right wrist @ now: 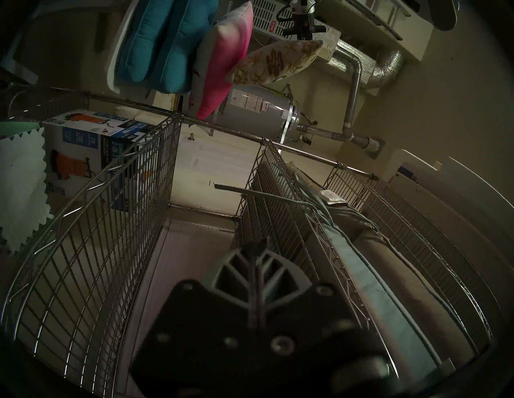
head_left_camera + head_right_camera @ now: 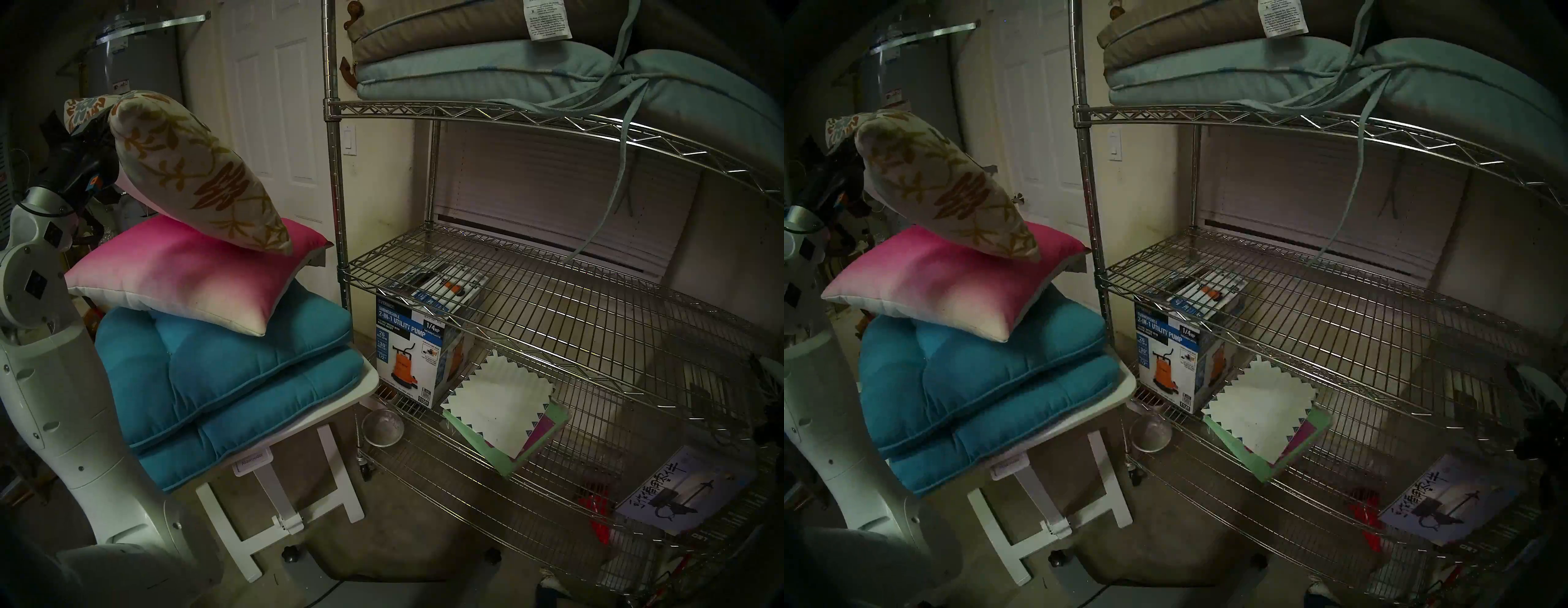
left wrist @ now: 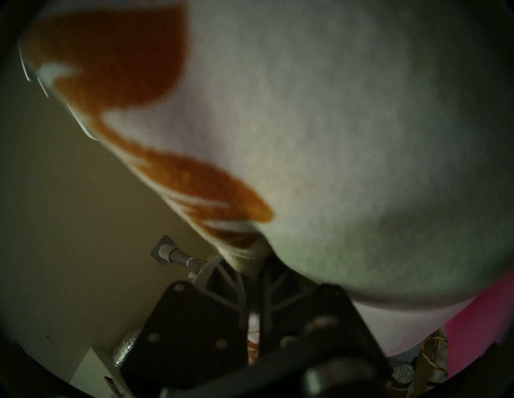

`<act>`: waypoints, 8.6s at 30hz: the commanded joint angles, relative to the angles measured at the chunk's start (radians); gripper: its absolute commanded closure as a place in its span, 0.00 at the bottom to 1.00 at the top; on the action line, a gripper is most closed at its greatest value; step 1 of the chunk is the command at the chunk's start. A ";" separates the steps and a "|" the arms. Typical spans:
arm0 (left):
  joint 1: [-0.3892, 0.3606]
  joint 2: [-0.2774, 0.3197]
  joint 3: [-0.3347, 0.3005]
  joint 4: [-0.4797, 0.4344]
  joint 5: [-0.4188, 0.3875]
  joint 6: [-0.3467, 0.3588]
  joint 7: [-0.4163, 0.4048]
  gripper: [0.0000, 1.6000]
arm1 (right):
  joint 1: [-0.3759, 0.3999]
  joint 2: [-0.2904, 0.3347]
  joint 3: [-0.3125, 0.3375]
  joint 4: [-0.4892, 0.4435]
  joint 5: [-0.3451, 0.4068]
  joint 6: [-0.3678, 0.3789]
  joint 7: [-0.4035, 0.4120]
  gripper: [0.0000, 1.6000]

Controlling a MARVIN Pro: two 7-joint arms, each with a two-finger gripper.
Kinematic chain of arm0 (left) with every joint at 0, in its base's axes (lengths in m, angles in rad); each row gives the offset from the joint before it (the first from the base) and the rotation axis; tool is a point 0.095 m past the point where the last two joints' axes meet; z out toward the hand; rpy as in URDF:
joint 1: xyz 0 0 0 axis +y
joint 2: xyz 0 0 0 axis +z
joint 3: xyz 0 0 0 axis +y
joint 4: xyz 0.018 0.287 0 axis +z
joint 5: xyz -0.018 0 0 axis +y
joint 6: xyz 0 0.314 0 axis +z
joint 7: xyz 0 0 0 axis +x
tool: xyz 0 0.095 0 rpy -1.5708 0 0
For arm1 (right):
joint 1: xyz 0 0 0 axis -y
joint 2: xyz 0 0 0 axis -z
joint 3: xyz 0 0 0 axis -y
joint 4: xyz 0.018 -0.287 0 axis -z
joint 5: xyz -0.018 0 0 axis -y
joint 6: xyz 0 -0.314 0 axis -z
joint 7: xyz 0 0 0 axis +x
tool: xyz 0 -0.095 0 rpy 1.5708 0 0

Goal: Take cushion off the shelf

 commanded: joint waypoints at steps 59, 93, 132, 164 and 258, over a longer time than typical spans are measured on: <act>-0.287 0.099 0.142 0.449 0.229 -0.184 0.370 1.00 | 0.000 0.001 0.004 0.000 0.008 0.001 -0.079 1.00; 0.101 -0.070 -0.105 0.236 0.195 -0.306 0.484 1.00 | 0.000 0.000 0.004 -0.001 0.011 0.001 -0.071 1.00; 0.331 -0.276 -0.346 0.009 -0.058 -0.287 0.263 1.00 | 0.000 0.002 0.002 0.003 -0.001 0.001 -0.093 1.00; 0.321 -0.305 -0.348 -0.027 -0.082 -0.253 0.179 0.00 | 0.000 0.003 0.002 0.003 -0.003 0.001 -0.096 1.00; 0.831 -0.397 -0.224 -0.287 -0.256 -0.258 0.211 0.00 | 0.000 -0.001 0.006 -0.003 0.016 0.001 -0.053 1.00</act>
